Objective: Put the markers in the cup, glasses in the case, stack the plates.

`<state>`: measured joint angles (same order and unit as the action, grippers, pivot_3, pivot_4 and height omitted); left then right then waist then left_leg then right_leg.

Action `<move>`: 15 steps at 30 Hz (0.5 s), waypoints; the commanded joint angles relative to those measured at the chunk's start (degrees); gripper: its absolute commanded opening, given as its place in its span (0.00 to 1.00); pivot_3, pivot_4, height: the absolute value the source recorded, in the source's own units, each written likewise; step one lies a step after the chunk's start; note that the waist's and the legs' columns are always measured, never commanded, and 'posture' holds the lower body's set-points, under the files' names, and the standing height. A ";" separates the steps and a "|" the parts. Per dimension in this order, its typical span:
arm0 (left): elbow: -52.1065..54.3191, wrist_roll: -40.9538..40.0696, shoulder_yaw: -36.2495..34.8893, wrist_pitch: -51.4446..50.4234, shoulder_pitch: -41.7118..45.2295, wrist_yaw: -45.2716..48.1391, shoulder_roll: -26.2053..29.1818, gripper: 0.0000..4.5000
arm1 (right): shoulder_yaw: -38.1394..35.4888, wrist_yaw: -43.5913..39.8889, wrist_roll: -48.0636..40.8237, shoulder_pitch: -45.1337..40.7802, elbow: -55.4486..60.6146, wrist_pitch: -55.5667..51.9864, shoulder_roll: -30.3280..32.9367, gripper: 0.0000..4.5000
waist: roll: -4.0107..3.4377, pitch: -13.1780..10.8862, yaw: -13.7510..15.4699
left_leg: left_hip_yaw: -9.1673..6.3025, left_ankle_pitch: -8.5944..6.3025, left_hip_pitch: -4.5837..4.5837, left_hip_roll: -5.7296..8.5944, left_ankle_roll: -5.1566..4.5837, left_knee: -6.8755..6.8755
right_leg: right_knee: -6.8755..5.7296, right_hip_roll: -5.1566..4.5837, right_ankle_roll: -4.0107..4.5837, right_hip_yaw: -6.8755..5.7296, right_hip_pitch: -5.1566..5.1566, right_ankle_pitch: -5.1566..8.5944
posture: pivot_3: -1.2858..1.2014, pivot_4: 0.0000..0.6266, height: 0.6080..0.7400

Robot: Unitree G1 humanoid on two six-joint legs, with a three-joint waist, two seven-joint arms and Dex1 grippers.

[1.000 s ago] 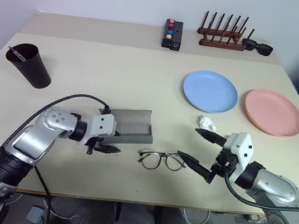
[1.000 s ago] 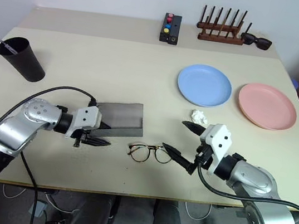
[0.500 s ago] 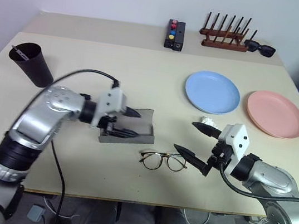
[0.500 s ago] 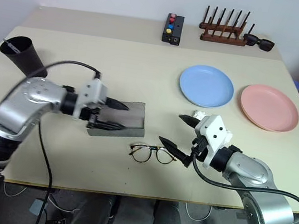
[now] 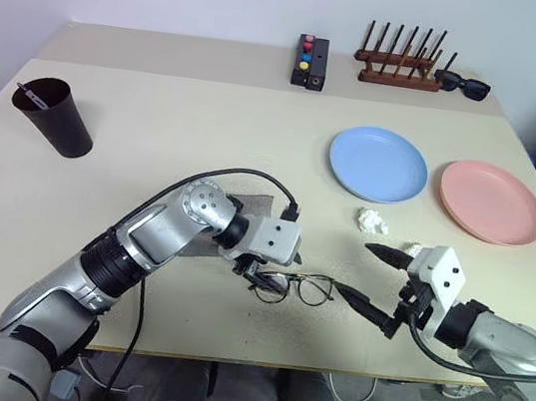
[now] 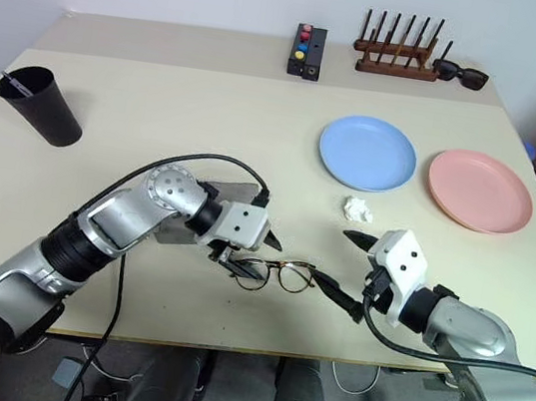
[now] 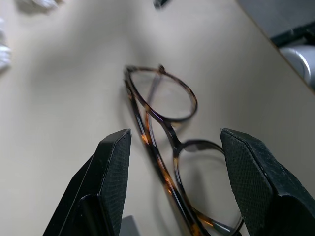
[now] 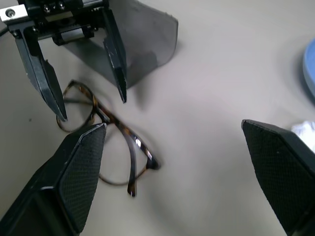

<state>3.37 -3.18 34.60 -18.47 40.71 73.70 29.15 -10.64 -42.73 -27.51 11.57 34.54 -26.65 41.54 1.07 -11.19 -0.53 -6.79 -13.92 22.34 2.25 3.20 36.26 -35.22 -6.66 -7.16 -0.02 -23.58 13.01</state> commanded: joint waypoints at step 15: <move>-1.49 0.67 -0.11 -1.40 0.07 1.64 -3.20 0.64 | -0.57 -2.80 3.29 2.28 -4.99 9.77 -1.50 1.00 | 0.00 0.00 -0.05 | 0.00 0.00 -0.02 0.00 0.00 0.00 | -0.02 0.00 -0.05 0.00 0.01 -0.02 | 0.52 0.24 0.95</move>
<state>1.34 -1.79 35.13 -19.44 40.71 74.95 26.36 -10.61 -45.48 -23.83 14.51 28.30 -17.67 40.28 1.06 -11.19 -0.58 -6.79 -13.92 22.32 2.26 3.20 36.26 -35.24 -6.67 -7.21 -0.01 -23.56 12.99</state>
